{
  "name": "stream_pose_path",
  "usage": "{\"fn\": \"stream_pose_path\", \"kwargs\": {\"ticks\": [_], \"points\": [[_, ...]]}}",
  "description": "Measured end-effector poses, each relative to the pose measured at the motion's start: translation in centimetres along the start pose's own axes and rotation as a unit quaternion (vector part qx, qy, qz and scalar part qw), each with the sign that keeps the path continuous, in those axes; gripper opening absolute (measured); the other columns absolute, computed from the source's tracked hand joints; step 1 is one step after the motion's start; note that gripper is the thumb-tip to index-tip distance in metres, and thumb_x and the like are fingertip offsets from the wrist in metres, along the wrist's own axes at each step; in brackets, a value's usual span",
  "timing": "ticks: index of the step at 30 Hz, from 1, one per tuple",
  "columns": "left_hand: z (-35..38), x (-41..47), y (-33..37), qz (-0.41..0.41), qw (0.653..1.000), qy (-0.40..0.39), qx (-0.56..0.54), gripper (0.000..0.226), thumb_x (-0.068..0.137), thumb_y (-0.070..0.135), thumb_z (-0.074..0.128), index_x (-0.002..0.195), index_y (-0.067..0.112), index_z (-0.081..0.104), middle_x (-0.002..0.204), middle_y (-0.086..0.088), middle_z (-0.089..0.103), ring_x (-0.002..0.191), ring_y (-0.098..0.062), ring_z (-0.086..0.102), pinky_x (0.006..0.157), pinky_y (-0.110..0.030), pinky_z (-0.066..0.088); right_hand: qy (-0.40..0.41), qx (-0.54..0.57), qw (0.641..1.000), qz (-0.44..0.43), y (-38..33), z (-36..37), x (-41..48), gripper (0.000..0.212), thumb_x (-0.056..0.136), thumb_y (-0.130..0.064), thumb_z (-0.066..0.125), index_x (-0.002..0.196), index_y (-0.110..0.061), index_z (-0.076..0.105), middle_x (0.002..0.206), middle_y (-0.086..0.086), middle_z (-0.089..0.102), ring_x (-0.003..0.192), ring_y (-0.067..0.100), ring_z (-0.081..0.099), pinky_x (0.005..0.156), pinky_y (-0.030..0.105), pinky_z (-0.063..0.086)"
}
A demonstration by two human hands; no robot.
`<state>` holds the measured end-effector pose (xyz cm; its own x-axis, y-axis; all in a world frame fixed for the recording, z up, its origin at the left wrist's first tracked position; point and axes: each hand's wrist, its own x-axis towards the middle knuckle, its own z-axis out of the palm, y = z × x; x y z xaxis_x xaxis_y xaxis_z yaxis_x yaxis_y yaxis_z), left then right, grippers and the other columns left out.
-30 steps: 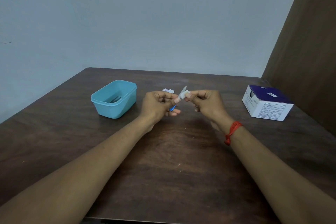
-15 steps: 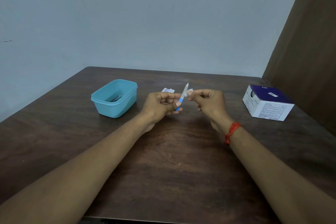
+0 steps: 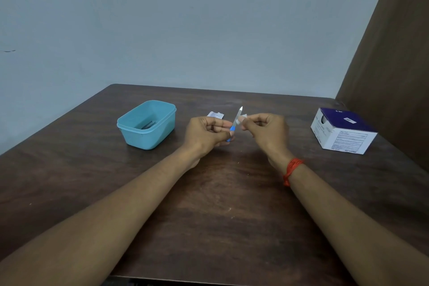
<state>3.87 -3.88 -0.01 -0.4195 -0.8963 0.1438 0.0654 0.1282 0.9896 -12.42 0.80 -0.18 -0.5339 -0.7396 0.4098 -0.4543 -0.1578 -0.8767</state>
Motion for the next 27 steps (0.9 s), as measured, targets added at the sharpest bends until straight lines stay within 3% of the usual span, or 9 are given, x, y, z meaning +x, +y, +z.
{"fn": "stream_pose_path", "kwargs": {"ticks": [5,8,11,15,22,27], "points": [[-0.1,0.0,-0.2,0.012,1.0,0.008,0.016,0.018,0.08,-0.006,0.078,0.089,0.008,0.074,0.078,-0.011,0.077,0.078,-0.024,0.077,0.071,-0.034,0.064,-0.039,-0.03,0.999,-0.007,-0.1,0.4,-0.4,0.016,0.08,-0.036,0.083,0.07,-0.024,0.079,0.063,-0.011,0.073,0.05,0.0,0.062,0.061,0.027,0.057],[0.0,0.1,-0.4,0.021,0.998,0.012,0.055,0.02,0.078,-0.007,0.08,0.091,0.008,0.075,0.083,-0.018,0.076,0.086,-0.031,0.076,0.074,-0.038,0.064,-0.004,-0.042,0.999,-0.026,-0.5,0.2,-0.4,0.02,0.077,-0.042,0.084,0.064,-0.028,0.075,0.06,-0.015,0.071,0.048,-0.004,0.06,0.054,0.017,0.048],[0.1,0.2,-0.5,0.02,0.997,0.005,0.073,0.021,0.078,-0.007,0.08,0.089,0.01,0.075,0.084,-0.02,0.075,0.086,-0.033,0.075,0.077,-0.043,0.064,0.054,-0.028,0.997,-0.041,-1.1,-0.1,-0.2,0.022,0.076,-0.043,0.083,0.061,-0.031,0.073,0.059,-0.017,0.07,0.051,-0.003,0.062,0.055,0.018,0.047],[0.1,0.2,-0.5,0.015,0.997,0.0,0.078,0.021,0.079,-0.008,0.079,0.09,0.01,0.075,0.084,-0.019,0.076,0.085,-0.031,0.076,0.075,-0.04,0.064,0.075,-0.019,0.996,-0.05,-1.2,-0.3,-0.2,0.022,0.077,-0.043,0.081,0.061,-0.032,0.072,0.06,-0.018,0.07,0.053,0.001,0.067,0.056,0.023,0.053],[0.1,-0.1,-0.2,0.019,0.998,0.01,0.063,0.02,0.081,-0.009,0.076,0.099,0.0,0.073,0.09,-0.022,0.075,0.086,-0.029,0.076,0.069,-0.031,0.064,-0.016,-0.036,0.999,-0.01,-0.2,0.9,-0.8,0.023,0.079,-0.036,0.083,0.061,-0.026,0.073,0.058,-0.011,0.071,0.048,0.007,0.067,0.052,0.026,0.054],[0.1,0.3,-0.5,0.016,0.998,-0.015,0.055,0.021,0.08,-0.011,0.077,0.092,0.005,0.074,0.088,-0.023,0.075,0.086,-0.032,0.074,0.072,-0.034,0.064,0.039,0.02,0.999,0.016,-1.0,0.2,-0.3,0.022,0.078,-0.036,0.083,0.065,-0.021,0.075,0.06,-0.007,0.072,0.051,0.008,0.068,0.057,0.029,0.057]]}}
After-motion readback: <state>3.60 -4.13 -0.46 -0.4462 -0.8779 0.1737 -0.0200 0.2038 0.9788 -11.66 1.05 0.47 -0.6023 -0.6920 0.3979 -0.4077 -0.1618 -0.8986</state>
